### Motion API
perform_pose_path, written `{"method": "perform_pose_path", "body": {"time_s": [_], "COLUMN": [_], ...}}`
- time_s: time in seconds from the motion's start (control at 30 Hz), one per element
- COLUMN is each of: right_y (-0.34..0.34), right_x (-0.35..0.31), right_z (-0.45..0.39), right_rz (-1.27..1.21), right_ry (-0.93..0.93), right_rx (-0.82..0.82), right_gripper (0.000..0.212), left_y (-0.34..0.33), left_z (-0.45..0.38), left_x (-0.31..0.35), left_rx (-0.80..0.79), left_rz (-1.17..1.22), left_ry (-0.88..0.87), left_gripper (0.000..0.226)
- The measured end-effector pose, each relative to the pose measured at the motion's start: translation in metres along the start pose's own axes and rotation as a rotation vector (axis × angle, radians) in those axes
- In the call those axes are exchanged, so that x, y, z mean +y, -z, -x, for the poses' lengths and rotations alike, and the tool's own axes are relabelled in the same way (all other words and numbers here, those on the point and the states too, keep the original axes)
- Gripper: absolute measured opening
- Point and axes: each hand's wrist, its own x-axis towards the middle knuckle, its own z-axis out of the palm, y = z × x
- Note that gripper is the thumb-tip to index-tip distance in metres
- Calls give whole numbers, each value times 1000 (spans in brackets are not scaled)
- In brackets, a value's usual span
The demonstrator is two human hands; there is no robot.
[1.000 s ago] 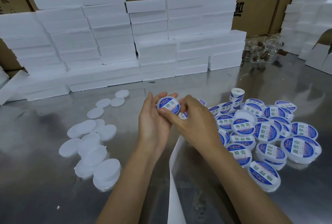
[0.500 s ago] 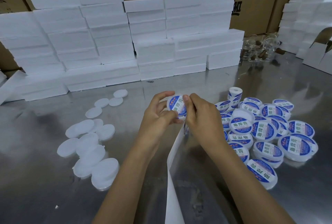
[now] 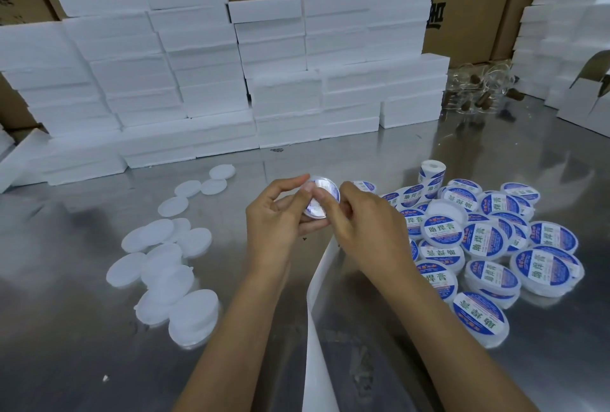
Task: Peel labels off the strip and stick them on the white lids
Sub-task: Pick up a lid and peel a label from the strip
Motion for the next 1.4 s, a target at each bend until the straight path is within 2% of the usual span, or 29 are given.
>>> {"method": "perform_pose_path", "body": {"time_s": [0.17,0.23,0.37,0.43,0.53,0.67,0.8,0.9,1.03,1.17,1.3,1.4], "right_y": [-2,-2,2,3,0,-7,-4,7,27,41,45,43], "right_x": [-1,2,7,7,2,0,8,26,61,88,94,86], "right_z": [-1,-2,-2,-1,2,6,0,-5,-9,-4,-1,-2], "right_rz": [11,21,-6,-16,-90,-77,-132,-21,135,234,260,222], "right_ry": [-25,-46,-42,-24,-30,-61,-144,-240,-461,-597,-667,-599], "right_rx": [47,20,10,-12,-59,-45,-52,7,129,138,131,185], "right_gripper": [37,35,35,36,39,48,44,40,44,45,40,38], "left_y": [-3,-3,-1,0,1,0,-5,-2,6,12,16,16], "left_z": [0,0,-2,-2,-1,-2,1,-1,-7,-12,-14,-15], "left_x": [-3,-2,2,4,4,3,0,-4,-13,-30,-39,-42], "left_rx": [21,-39,-188,-136,24,137,111,69,106,154,153,145], "left_rz": [10,-42,-119,-140,-140,-114,-93,-160,-236,-327,-374,-393], "left_ry": [43,50,68,42,0,-45,15,95,147,181,187,175], "left_gripper": [10,14,38,27,12,14,22,23,20,23,27,27]}}
